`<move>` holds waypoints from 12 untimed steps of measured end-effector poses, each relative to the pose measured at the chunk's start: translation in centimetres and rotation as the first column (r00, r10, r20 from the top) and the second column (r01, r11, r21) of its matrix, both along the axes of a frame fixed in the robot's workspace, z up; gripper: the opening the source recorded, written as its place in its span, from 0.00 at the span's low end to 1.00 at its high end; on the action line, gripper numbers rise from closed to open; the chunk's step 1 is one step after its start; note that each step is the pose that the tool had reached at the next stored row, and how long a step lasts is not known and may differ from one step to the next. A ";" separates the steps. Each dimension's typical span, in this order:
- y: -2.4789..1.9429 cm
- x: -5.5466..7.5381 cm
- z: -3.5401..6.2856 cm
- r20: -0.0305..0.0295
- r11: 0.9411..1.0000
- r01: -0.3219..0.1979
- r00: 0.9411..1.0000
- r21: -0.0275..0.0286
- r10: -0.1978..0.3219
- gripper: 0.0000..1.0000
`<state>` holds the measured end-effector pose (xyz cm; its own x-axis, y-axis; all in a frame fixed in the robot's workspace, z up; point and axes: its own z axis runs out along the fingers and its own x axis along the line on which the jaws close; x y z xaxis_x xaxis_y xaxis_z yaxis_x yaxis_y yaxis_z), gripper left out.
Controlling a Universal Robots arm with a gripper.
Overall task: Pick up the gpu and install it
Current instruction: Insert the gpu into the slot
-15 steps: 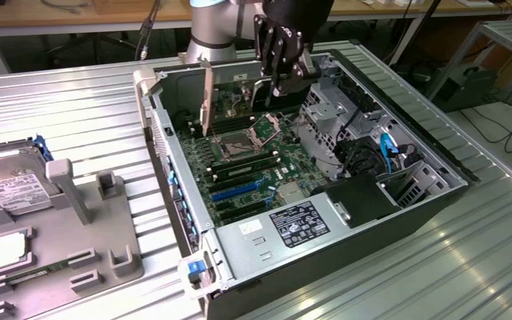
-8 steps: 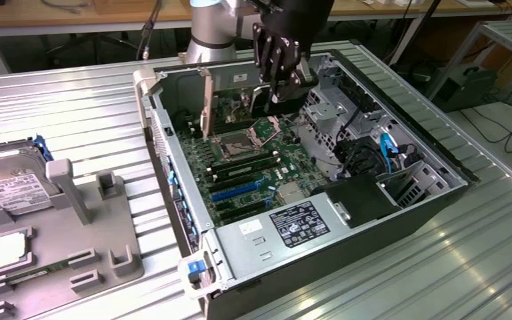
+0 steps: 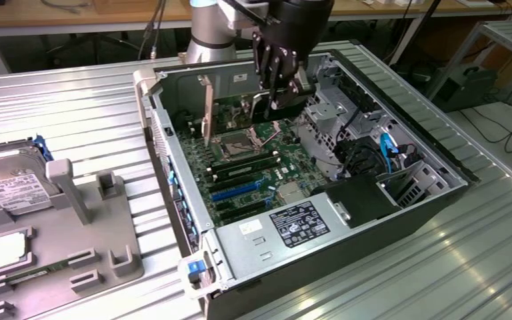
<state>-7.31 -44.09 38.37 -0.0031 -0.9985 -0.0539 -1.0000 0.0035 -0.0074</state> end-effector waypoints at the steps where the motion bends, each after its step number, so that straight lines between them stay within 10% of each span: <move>1: -0.07 0.0 -0.21 0.000 1.000 0.001 1.000 0.000 -0.001 0.28; 12: -0.85 -0.3 -1.94 0.000 1.000 0.014 1.000 0.000 -0.014 0.28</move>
